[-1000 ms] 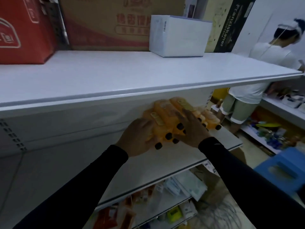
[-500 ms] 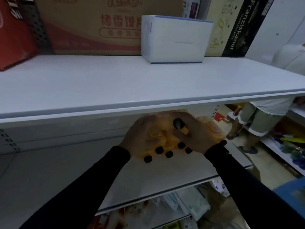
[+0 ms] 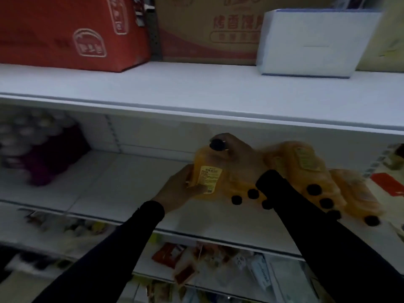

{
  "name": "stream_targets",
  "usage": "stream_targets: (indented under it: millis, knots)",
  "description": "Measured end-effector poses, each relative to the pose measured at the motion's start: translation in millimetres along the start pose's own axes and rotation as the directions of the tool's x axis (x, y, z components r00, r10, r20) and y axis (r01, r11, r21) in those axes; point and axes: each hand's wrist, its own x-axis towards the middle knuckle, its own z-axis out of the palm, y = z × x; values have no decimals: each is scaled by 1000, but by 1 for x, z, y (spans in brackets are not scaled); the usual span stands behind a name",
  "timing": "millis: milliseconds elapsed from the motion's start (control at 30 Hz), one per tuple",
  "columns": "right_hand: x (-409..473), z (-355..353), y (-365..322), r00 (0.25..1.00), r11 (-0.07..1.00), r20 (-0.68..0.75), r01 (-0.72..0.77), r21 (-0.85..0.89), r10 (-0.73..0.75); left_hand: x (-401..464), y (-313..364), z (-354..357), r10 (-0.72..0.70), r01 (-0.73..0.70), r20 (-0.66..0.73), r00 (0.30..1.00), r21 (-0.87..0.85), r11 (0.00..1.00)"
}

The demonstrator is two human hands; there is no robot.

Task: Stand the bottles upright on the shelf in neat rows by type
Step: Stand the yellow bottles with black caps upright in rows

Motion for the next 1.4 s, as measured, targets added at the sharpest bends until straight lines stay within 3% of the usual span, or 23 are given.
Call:
stream_targets:
  millis: [67,167,267,333,400,467,567,700,767,800,867,933,1100,1233,1400]
  knots:
    - [4,32,0,998,999,-55,-28,32,30,-13,-10,-10,-53,55,-41,998,36,998]
    - [9,75,-3,978,991,-159,-136,10,136,-24,-13,-15,-10,19,-115,993,76,997]
    - [22,101,-9,954,970,-239,-212,-119,179,-22,-20,-5,-7,22,-174,985,81,996]
    - [34,109,-15,947,938,-216,-281,-201,238,-16,-29,1,-91,113,-208,974,99,989]
    - [42,105,-15,949,930,-89,-314,-192,302,-11,-37,-3,-99,112,-205,974,57,992]
    - [47,95,-12,954,954,58,-290,-72,294,-2,-47,-19,-25,30,-121,992,35,999]
    - [46,88,5,941,944,159,-317,94,300,16,-57,-55,59,-57,113,992,-15,998]
    - [46,112,25,955,962,115,-272,-28,273,38,-64,-94,208,-201,288,935,-54,978]
    - [50,126,28,969,969,9,-246,-19,246,41,-74,-108,180,-204,282,942,60,977]
    - [53,131,30,970,971,-61,-238,-18,236,41,-84,-115,122,-180,269,955,204,962]
    - [58,141,33,952,967,-187,-251,-38,240,33,-114,-124,-73,-82,245,967,568,819]
    - [67,149,35,928,957,-254,-288,-18,274,17,-142,-128,-123,-64,201,972,727,684]
    - [106,160,35,929,978,-315,-208,-7,195,-2,-174,-120,-53,-55,119,991,753,656]
    - [124,167,42,911,953,-371,-254,-162,180,-1,-175,-118,-41,-45,93,995,767,640]
    - [135,170,43,912,955,-369,-253,-156,182,-2,-174,-118,-33,-44,83,996,772,634]
